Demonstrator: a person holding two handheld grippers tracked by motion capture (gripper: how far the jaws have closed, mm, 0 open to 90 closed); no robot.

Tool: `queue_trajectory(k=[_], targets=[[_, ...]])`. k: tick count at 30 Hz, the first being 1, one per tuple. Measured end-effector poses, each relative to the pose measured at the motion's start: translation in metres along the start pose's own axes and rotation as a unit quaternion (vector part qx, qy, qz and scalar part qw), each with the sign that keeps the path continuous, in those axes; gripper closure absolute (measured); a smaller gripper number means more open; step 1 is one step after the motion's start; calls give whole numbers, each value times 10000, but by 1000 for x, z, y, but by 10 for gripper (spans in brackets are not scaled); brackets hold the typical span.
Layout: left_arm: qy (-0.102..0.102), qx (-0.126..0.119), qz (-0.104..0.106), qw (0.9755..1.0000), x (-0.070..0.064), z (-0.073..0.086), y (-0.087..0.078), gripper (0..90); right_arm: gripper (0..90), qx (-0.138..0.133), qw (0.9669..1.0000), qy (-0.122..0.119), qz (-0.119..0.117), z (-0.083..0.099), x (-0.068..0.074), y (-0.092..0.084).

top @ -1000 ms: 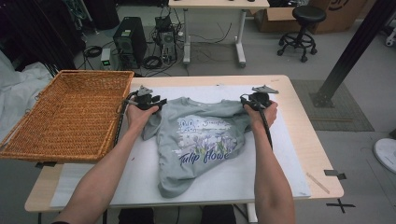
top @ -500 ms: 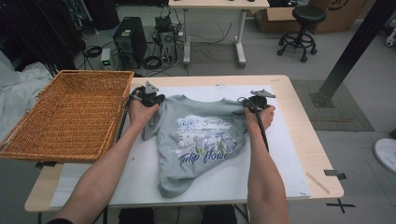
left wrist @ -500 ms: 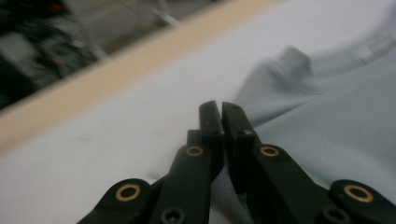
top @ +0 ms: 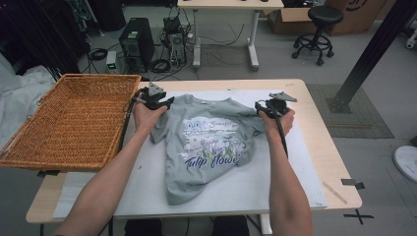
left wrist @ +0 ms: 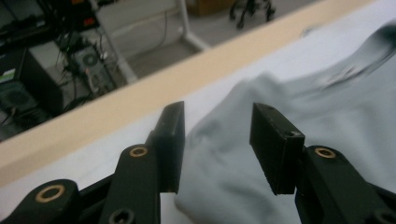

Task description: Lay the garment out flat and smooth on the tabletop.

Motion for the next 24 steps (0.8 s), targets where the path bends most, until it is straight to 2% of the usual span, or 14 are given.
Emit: queue_trajectory(k=[1,2,4,5,9,14,15,16,17,18,20,22,23,24], targets=[[0,0,0,10000,0,0,0,548,499,0,10000,0,0,0,0,0],[-159,-123,214,9996,-10,-8,-10,533,481,-115,9999,74,11,-3,-7,-18],[-151,-181,303,9993,-15,-10,-15,516,476,-170,9997,157,60,-1,-14,-38],[-129,-232,369,9990,-21,-11,-20,516,476,-170,9997,157,60,-1,-14,-38],[-182,-246,641,9975,-41,-6,-35,514,497,-45,9996,197,217,20,-20,-79],[-83,-160,849,9962,-57,6,-46,516,477,176,9986,488,-44,46,-6,-85],[-82,-157,878,9960,-59,7,-47,516,444,202,9958,850,-273,57,6,-76],[-80,-151,900,9958,-61,9,-49,517,445,170,9943,970,-402,60,14,-70],[-16,-152,936,9955,-64,11,-51,519,528,242,9939,957,-496,63,20,-64],[-16,-152,936,9955,-64,11,-51,521,528,242,9939,957,-496,63,20,-64],[24,-142,960,9953,-64,13,-55,521,836,310,9975,489,-406,59,24,-61],[16,-178,921,9956,-61,14,-58,525,864,169,9965,791,-192,45,16,-64],[17,-175,906,9957,-60,14,-60,528,866,157,9965,815,-41,32,2,-72],[36,-173,887,9959,-58,15,-61,528,866,157,9965,815,-41,32,2,-72]])
Point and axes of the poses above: each handheld gripper's, and its own axes: y roughly forward along the jaws, z roughly out of its underside, x roughly to its left, the point moved 8 cm from there along y, roughly forward along the jaws, and after that the axes turned 11 degrees about -x, right-handed, at the moved point
